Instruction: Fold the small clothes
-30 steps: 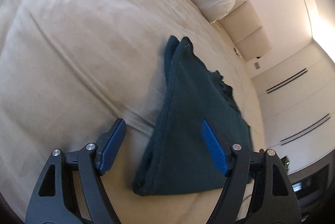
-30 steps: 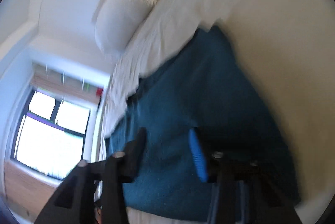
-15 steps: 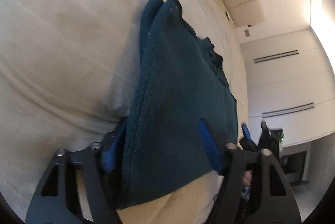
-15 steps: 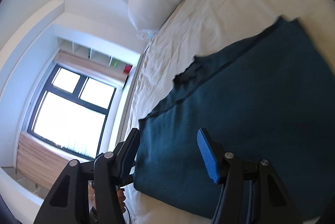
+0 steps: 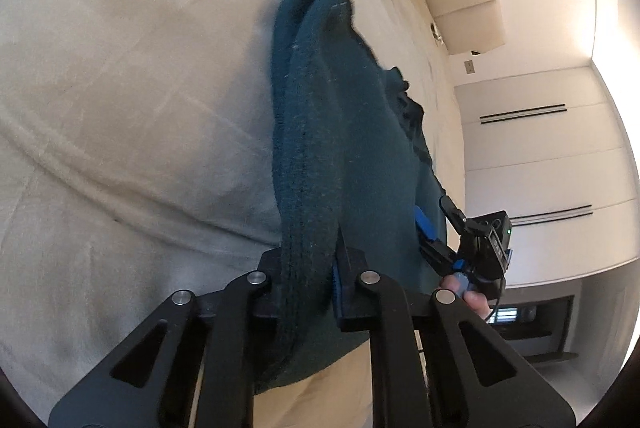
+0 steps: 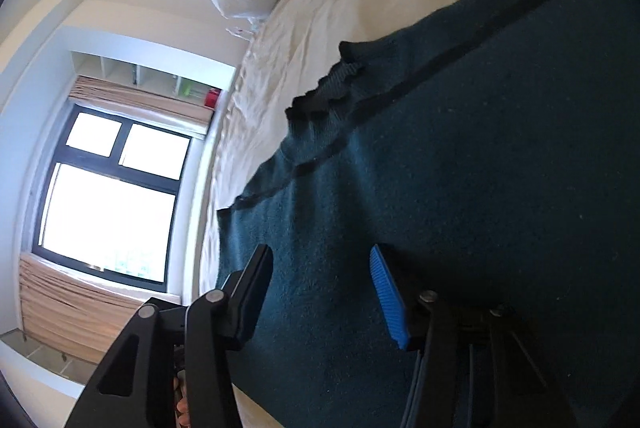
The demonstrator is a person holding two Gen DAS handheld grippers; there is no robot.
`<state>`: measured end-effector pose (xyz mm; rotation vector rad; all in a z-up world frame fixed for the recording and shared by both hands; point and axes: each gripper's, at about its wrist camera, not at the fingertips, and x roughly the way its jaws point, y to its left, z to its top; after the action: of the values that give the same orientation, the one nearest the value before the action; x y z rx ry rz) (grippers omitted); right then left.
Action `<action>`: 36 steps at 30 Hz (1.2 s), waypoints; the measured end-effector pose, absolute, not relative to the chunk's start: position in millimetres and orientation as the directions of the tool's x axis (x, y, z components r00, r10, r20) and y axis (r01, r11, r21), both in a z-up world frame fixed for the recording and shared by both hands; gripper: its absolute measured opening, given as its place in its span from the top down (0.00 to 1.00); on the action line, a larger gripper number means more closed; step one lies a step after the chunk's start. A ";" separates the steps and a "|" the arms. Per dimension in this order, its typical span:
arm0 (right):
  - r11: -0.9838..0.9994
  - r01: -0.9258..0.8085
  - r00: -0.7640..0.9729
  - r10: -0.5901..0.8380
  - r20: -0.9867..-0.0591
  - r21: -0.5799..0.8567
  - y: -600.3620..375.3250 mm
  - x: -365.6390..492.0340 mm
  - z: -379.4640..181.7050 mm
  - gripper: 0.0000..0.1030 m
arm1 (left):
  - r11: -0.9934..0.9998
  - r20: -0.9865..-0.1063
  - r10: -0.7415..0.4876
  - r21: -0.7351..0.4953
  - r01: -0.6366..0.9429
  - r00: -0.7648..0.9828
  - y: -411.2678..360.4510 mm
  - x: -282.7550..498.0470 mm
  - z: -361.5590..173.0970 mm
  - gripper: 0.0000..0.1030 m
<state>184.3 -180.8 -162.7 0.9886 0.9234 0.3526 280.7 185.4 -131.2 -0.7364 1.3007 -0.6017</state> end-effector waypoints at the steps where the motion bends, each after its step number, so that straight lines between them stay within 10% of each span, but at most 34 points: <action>1: 0.531 0.129 0.580 0.644 -0.499 0.837 -181.2 184.6 -163.0 0.47 | 0.643 -0.632 -0.752 -0.766 -0.004 0.187 183.4 279.7 -125.4 0.88; 13: 0.349 0.090 0.620 0.713 -0.327 0.933 -234.6 167.4 -145.0 0.33 | 0.700 -0.668 -0.711 -0.644 0.309 0.218 40.7 263.2 -17.6 0.89; 27: 0.290 0.104 0.596 0.748 -0.293 0.952 -258.0 188.0 -149.9 0.31 | 0.727 -0.749 -0.653 -0.578 0.371 0.114 -70.6 237.3 -99.4 0.89; 33: 0.346 0.148 0.564 0.740 -0.366 0.927 -241.5 210.2 -149.6 0.48 | 0.749 -0.775 -0.614 -0.511 0.422 0.151 -79.5 226.6 -90.8 0.89; 36: 0.413 0.167 0.545 0.718 -0.433 0.895 -237.7 215.3 -147.7 0.75 | 0.752 -0.782 -0.601 -0.484 0.447 0.165 -84.2 219.0 -85.7 0.89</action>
<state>215.3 -237.7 -147.7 1.1206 0.9658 0.4242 219.0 -84.2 -85.7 -0.1535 1.1893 -0.7504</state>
